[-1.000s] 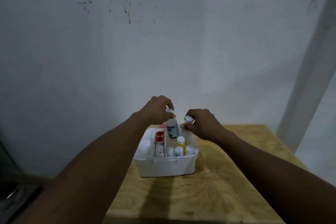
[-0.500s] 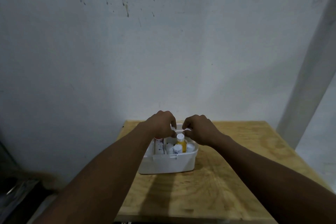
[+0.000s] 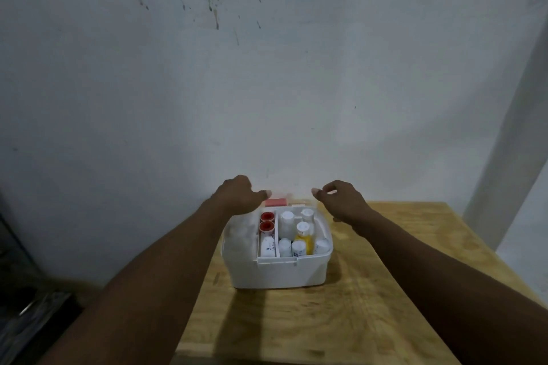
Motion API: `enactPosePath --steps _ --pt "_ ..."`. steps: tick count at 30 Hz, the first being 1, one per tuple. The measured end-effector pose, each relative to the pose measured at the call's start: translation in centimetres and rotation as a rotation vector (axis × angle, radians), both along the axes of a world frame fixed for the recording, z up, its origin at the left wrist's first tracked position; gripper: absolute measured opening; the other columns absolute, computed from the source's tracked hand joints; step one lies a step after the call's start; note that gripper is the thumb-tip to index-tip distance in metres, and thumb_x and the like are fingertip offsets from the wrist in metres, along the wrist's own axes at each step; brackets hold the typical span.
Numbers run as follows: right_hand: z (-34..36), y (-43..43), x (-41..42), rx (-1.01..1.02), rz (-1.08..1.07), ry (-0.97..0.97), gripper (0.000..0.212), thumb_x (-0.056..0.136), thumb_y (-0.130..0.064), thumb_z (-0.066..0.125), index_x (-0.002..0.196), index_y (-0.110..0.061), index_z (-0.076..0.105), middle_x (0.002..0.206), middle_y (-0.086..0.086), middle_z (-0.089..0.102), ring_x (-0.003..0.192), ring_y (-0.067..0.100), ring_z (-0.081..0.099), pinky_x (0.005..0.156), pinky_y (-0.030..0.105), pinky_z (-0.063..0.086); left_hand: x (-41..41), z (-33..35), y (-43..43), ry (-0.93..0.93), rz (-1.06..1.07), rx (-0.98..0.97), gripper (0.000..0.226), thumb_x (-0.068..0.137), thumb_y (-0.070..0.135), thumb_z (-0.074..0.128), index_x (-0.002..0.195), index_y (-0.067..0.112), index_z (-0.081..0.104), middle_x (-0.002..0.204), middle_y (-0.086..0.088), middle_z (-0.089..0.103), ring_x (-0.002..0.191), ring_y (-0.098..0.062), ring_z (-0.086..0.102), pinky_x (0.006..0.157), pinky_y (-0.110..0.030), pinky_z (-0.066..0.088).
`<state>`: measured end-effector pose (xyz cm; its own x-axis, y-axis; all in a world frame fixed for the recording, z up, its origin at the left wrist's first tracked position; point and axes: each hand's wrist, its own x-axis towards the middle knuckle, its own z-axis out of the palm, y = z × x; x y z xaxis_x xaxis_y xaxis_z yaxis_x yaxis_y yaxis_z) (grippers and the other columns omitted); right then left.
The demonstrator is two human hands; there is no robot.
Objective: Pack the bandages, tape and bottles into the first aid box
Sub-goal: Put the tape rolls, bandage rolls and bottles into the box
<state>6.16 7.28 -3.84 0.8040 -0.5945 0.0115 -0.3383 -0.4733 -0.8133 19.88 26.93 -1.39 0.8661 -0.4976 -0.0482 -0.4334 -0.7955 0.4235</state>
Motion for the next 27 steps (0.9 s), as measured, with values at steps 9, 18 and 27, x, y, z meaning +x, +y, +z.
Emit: enactPosePath --steps 9,18,27 --pt "-0.9 0.8 1.3 0.410 -0.007 0.032 0.035 0.094 -0.044 0.057 0.106 -0.011 0.056 0.103 0.010 0.064 0.093 0.030 0.064 0.090 0.048 0.056 1.4 -2.8 1.5 0.358 0.213 -0.158 0.083 0.092 0.071 0.044 0.143 0.006 0.044 0.144 -0.020 0.050 0.117 -0.039 0.057 0.092 -0.045 0.053" --pt "-0.7 1.0 1.7 0.455 -0.023 0.012 0.039 0.091 -0.040 0.064 0.111 -0.008 0.056 0.108 0.011 0.064 0.092 0.027 0.063 0.085 0.043 0.055 2.0 -3.2 1.8 0.376 0.256 -0.245 0.078 0.093 0.069 0.043 0.136 0.006 0.050 0.131 -0.017 0.057 0.110 -0.035 0.061 0.097 -0.047 0.053" --pt "-2.1 0.9 3.2 0.357 -0.056 0.026 0.043 0.087 -0.035 0.068 0.099 0.006 0.065 0.101 0.020 0.069 0.088 0.033 0.066 0.082 0.046 0.056 2.7 -4.6 1.5 0.416 0.305 -0.300 0.081 0.094 0.069 0.041 0.146 0.007 0.042 0.150 -0.017 0.046 0.128 -0.038 0.052 0.099 -0.045 0.047"
